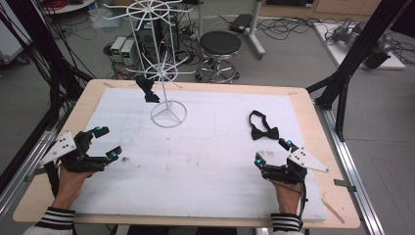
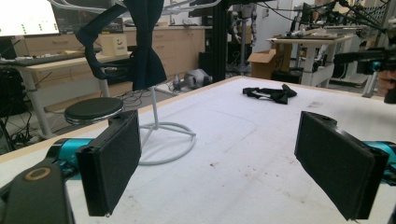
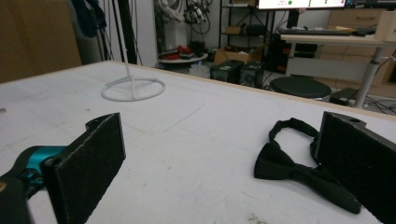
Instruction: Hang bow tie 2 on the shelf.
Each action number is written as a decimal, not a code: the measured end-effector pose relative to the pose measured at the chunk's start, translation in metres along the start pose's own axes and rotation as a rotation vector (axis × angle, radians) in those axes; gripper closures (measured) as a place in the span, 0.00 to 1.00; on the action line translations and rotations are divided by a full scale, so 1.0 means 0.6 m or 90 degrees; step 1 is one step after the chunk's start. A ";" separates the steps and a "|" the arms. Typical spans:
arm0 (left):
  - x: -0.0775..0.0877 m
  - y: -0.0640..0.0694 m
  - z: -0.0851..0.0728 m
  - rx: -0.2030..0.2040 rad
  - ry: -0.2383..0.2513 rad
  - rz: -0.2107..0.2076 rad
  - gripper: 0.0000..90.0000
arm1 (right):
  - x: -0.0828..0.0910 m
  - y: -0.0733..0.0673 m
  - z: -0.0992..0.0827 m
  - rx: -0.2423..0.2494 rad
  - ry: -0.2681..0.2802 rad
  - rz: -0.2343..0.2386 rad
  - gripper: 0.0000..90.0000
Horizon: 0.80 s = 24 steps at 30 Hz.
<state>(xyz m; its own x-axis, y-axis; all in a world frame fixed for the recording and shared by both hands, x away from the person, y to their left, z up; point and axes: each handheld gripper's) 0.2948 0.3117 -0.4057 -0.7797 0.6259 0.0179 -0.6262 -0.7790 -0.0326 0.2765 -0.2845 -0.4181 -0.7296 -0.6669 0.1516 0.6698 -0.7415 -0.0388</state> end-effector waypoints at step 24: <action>-0.001 -0.002 0.001 -0.002 -0.010 -0.012 0.17 | -0.012 0.098 0.102 0.016 -0.176 0.099 0.01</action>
<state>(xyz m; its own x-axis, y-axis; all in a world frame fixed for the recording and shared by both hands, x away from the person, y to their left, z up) 0.2963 0.3121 -0.4053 -0.7681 0.6394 0.0348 -0.6403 -0.7673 -0.0347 0.3297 -0.3187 -0.3613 -0.5558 -0.7241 0.4084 0.7759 -0.6282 -0.0579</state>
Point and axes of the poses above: each handheld gripper's, and its own axes: x roughly backward along the jaws, z roughly out of its top, y roughly to its right, and after that the axes turned 11 degrees about z, right-handed
